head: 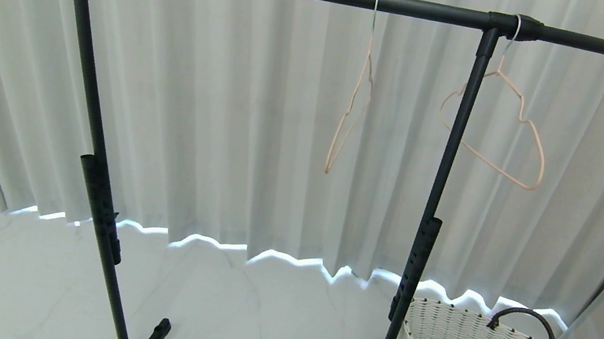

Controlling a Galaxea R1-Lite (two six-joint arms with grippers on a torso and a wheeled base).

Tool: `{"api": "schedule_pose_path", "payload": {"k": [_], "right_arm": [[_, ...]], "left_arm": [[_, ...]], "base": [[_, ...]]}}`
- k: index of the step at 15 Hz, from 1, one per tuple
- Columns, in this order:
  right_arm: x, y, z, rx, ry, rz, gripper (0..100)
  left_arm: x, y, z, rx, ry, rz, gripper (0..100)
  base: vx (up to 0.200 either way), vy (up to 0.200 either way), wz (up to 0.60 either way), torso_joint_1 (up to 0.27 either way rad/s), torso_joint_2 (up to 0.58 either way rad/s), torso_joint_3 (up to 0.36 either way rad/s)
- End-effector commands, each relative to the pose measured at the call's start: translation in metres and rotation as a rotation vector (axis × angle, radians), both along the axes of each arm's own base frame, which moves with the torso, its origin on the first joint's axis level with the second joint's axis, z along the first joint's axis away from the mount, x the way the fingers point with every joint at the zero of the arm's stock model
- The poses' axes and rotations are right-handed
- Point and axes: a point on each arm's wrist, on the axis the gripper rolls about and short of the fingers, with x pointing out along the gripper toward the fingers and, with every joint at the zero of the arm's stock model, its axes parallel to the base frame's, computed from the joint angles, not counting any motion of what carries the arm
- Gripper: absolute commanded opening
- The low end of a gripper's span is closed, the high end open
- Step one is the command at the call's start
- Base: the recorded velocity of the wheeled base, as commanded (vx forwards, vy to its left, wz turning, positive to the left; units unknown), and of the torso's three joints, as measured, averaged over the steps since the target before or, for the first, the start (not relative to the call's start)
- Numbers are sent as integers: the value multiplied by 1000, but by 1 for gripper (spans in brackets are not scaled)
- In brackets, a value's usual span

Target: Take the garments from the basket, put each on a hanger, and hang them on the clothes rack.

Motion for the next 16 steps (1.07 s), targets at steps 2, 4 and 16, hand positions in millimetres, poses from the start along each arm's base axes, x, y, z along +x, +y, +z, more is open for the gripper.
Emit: {"api": "schedule_pose_path", "payload": {"k": [2,4,16], "right_arm": [[15,-14,-23,-47,63,-6,100],[17,-14,-26,-47,72,-5,100],[34,-15,-39,-56,118,28,100]], "left_arm": [[0,0,0,0,2,0,100],[0,0,0,0,2,0,100],[0,0,0,0,2,0,100]], "base": [[0,0,0,0,0,0],[0,0,0,0,0,0],[0,0,0,0,0,0]]}}
